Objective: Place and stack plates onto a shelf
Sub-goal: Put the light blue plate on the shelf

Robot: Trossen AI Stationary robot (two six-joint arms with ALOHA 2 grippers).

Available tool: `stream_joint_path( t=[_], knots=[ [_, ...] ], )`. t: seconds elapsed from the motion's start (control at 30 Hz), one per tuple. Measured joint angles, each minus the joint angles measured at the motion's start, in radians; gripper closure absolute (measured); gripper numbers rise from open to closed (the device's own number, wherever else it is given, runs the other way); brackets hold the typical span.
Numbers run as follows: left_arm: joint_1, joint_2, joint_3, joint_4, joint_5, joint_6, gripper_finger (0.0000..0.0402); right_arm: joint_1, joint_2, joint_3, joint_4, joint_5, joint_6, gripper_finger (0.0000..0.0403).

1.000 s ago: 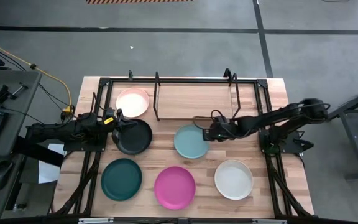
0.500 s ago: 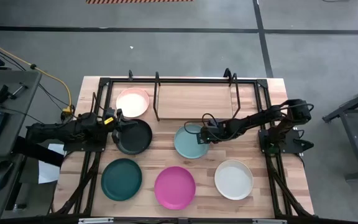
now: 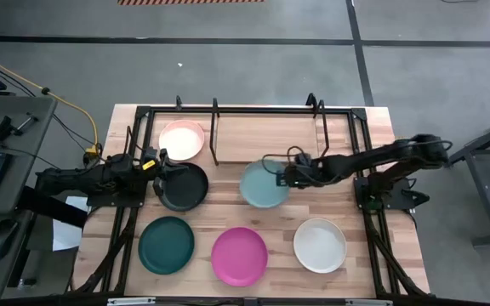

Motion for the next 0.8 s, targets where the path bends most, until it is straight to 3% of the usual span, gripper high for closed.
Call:
stream_joint_path(
  t=[0.2, 0.33, 0.57, 0.8],
  knots=[
    [0.0, 0.0, 0.0, 0.0, 0.0, 0.0, 0.0401, 0.034, -0.182, -0.109, -0.057, 0.26, 0.333, 0.0402],
    [0.0, 0.0, 0.0, 0.0, 0.0, 0.0, 0.0401, 0.014, -0.206, -0.183, -0.046, 0.367, 0.53, 0.0402],
    [0.0, 0.0, 0.0, 0.0, 0.001, 0.0, 0.0401, -0.128, -0.146, -0.244, 0.118, 0.417, 0.605, 0.0403],
    [0.0, 0.0, 0.0, 0.0, 0.0, 0.0, 0.0401, -0.226, -0.125, -0.244, 0.143, 0.346, 0.584, 0.0403]
  ],
)
